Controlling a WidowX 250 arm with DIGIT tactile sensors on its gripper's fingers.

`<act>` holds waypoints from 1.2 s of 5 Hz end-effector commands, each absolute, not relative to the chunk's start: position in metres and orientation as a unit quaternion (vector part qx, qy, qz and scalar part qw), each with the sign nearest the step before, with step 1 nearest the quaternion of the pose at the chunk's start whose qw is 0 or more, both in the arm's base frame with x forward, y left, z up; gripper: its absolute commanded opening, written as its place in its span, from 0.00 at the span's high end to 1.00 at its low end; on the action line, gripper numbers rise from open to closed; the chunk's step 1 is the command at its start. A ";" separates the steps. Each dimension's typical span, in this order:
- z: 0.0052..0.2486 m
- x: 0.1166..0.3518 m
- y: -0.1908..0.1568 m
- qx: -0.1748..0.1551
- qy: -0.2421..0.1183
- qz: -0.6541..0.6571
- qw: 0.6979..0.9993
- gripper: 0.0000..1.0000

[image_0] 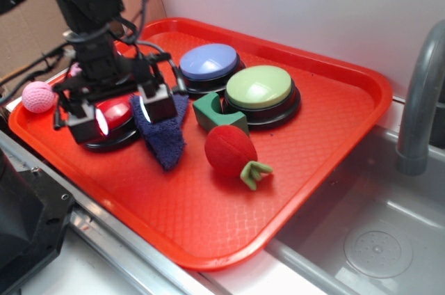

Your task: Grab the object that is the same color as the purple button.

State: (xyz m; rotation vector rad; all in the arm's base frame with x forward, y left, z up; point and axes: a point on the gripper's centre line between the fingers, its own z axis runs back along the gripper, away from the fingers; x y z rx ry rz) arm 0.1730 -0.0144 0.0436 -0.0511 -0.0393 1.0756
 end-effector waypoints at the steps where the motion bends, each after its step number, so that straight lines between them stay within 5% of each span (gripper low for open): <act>1: 0.023 0.197 -0.020 -0.043 -0.038 0.505 0.861 0.00; 2: 0.017 0.199 -0.020 -0.058 -0.029 0.501 0.863 0.00; 3: 0.017 0.200 -0.020 -0.062 -0.022 0.501 0.863 1.00; 5: 0.025 0.201 -0.018 -0.059 -0.034 0.486 0.871 1.00; 6: 0.048 0.202 -0.015 -0.043 -0.056 0.407 0.911 1.00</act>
